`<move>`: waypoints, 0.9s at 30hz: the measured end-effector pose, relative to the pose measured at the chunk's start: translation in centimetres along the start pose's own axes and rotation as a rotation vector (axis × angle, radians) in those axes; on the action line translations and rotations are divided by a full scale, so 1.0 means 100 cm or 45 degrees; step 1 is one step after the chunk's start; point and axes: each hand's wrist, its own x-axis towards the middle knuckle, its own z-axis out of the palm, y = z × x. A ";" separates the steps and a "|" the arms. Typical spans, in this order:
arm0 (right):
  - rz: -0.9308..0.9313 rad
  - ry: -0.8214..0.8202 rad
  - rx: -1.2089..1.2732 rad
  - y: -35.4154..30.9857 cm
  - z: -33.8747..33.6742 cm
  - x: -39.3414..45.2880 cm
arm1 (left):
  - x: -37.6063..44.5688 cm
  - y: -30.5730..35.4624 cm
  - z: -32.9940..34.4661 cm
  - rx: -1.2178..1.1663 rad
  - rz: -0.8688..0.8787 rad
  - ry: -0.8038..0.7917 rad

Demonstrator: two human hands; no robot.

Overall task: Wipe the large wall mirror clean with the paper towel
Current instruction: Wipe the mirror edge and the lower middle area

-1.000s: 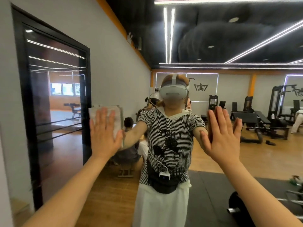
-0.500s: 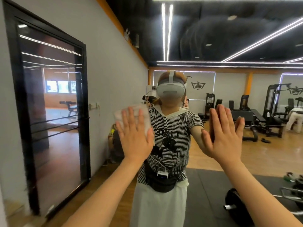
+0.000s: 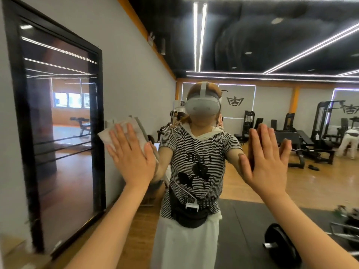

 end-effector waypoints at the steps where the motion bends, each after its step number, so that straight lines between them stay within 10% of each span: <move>1: -0.005 0.000 -0.007 0.000 0.000 0.000 | -0.003 0.011 0.000 -0.010 -0.021 -0.008; 11: -0.028 -0.017 -0.027 0.004 0.000 0.000 | -0.004 0.013 0.008 0.217 0.925 -0.099; 20: -0.037 -0.001 -0.053 0.002 0.002 -0.001 | -0.020 0.036 0.007 0.058 0.274 -0.052; 27: -0.051 -0.011 -0.024 0.006 0.002 -0.002 | -0.038 0.077 0.020 0.120 0.695 -0.104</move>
